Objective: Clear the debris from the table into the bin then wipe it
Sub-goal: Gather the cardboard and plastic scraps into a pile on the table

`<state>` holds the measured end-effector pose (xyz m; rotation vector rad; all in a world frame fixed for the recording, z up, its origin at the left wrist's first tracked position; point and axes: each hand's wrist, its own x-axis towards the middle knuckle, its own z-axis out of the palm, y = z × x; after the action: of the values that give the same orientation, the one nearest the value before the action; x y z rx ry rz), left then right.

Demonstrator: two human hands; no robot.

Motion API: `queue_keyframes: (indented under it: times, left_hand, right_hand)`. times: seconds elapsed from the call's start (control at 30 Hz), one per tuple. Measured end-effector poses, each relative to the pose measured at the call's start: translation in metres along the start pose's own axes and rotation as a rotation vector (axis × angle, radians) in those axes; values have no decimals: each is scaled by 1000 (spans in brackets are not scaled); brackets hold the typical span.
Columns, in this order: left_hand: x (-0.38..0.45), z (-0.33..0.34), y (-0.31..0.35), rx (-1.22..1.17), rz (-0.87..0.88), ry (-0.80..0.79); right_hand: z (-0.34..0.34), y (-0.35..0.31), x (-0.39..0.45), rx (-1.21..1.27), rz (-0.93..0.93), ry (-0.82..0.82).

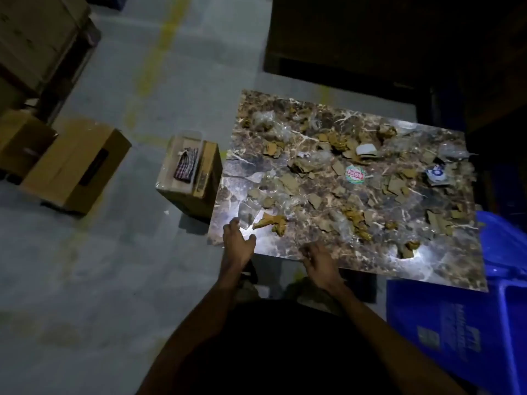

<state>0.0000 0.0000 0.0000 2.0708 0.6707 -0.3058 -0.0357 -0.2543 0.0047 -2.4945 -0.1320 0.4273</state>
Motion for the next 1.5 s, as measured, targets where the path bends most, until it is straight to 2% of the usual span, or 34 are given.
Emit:
queue_keyframes:
  times: [0.1,0.23,0.3,0.37,0.47,0.53,0.6,0.7,0.8,0.9,1.03,1.1,1.23,1.3,1.43,1.5]
  left_hand:
    - [11,5,8,43,36,-55]
    - [15,6,10,73,133,-241]
    - [21,-3,3,93,145,-243]
    - [29,-15,-8,228,175,-202]
    - [39,-34,-28,499,332,-185]
    - [42,-43,-36,574,386,-196]
    - [42,-48,-37,602,401,-222]
    - [44,-54,-33,624,401,-267]
    - [46,-59,-27,678,407,-267]
    - [46,-59,-31,672,367,-234]
    - [52,-55,-40,605,289,-248]
    - [54,-55,-42,627,289,-262]
    - [53,-55,-40,674,280,-274]
    - [52,-55,-36,707,265,-276]
    - [51,-55,-30,739,265,-284]
    - [50,-56,-26,771,271,-293]
  right_hand:
    - [9,-22,10,38,-24,-76]
    - [28,-56,27,50,-88,-194]
    - [40,-72,41,85,-95,-279]
    - [51,-82,56,147,-47,-304]
    - [51,-79,71,295,117,-201]
    - [41,-71,75,444,209,-102]
    - [31,-70,77,532,222,-24]
    - [35,-77,76,360,71,-23]
    - [53,-97,76,48,-168,-143]
    - [71,-114,82,-156,-394,-271]
    - [79,-82,85,-336,-292,-401]
    - [66,-55,81,-422,-249,-390]
    - [45,-22,74,-430,-132,-292]
    - [50,-29,73,-423,-157,-288]
    - [69,-67,87,-376,-369,-357]
    - [80,-78,98,-342,-388,-369]
